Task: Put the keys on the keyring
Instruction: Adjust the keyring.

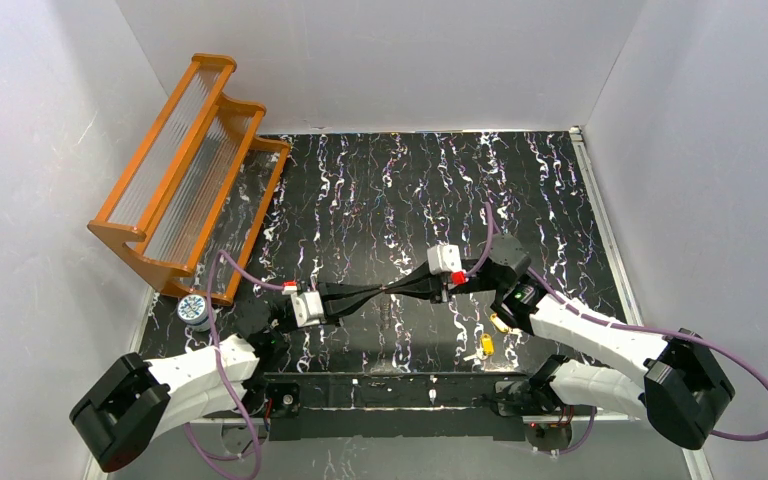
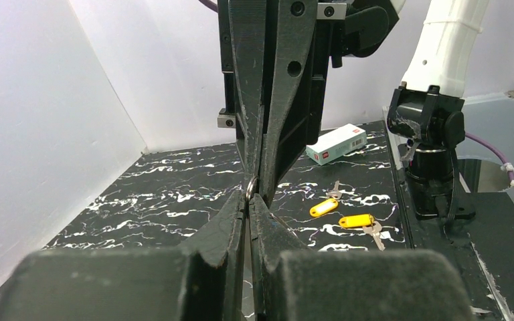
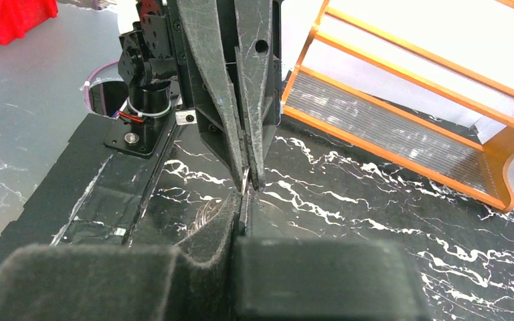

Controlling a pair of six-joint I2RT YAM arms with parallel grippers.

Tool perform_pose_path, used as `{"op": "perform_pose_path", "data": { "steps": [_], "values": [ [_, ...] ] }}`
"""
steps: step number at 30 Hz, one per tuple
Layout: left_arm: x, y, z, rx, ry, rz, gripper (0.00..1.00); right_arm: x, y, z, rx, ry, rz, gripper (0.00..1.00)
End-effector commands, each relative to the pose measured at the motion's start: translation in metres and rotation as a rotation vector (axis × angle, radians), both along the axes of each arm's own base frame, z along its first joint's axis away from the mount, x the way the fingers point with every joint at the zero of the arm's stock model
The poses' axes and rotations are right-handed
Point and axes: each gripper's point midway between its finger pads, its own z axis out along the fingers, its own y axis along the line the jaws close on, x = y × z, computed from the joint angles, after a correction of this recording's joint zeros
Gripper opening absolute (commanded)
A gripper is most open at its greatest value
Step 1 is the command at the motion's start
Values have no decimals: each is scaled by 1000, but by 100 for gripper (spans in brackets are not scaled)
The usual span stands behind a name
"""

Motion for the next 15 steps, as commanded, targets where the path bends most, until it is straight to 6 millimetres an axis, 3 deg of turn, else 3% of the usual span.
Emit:
{"op": "perform_pose_path", "data": {
  "steps": [1, 3, 5, 7, 10, 15],
  "values": [
    [0, 1, 8, -32, -10, 3, 0, 3, 5, 29, 52, -34, -8, 1],
    [1, -1, 3, -22, 18, 0, 4, 10, 6, 24, 13, 3, -42, 1],
    [4, 0, -4, -13, 54, 13, 29, 19, 8, 18, -41, 28, -81, 1],
    [7, 1, -12, 3, 90, 32, 46, 26, 8, 10, -108, 46, -112, 1],
    [13, 0, -26, 72, 122, 57, 52, 34, 3, -8, -219, 61, -158, 1],
    [24, -3, -45, 245, 125, 95, 52, 42, -12, -40, -425, 119, -223, 1]
  ]
}}
